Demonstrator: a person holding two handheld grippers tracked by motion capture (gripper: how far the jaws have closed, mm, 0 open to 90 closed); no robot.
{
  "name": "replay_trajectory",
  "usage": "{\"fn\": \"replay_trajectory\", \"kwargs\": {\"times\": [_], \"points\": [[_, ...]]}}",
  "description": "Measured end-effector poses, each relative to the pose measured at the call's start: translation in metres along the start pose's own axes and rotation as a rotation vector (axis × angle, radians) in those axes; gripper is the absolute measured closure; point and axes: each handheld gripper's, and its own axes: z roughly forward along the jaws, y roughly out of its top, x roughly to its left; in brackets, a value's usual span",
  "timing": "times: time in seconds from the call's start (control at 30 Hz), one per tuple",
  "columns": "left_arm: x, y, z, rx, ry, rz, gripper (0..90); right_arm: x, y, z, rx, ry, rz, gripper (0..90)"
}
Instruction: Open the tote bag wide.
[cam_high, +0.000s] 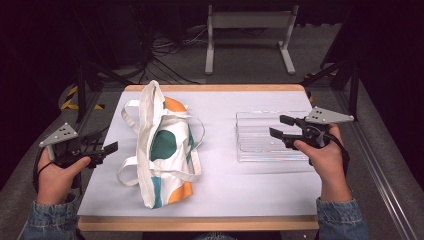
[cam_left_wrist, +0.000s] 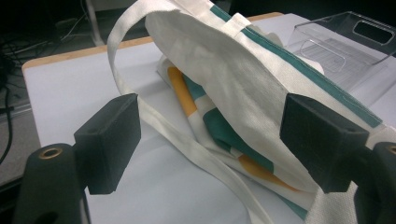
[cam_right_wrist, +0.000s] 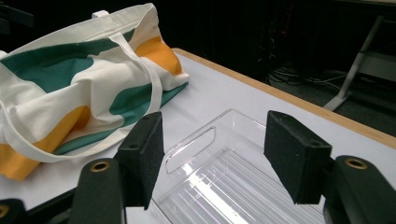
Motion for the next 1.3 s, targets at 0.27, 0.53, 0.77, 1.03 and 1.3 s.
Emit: {"fn": "replay_trajectory", "kwargs": {"times": [0.27,0.53,0.77,1.03,1.3], "points": [[-0.01,0.006,-0.005,-0.02,-0.033,0.002,21.2,0.005,0.002,0.003,0.005,0.014,-0.013,37.8],[-0.027,0.014,-0.009,-0.016,-0.102,0.04,20.5,0.009,0.002,0.007,0.014,0.02,-0.017,37.1],[-0.036,0.017,-0.009,0.013,-0.134,0.083,20.3,0.013,0.003,0.012,0.021,0.035,-0.024,35.8],[-0.044,0.016,-0.006,0.078,-0.184,0.114,20.2,0.017,0.003,0.015,0.028,0.045,-0.028,35.0],[-0.046,0.012,0.006,0.158,-0.204,0.126,23.0,0.017,0.001,0.018,0.032,0.046,-0.021,34.2]]}}
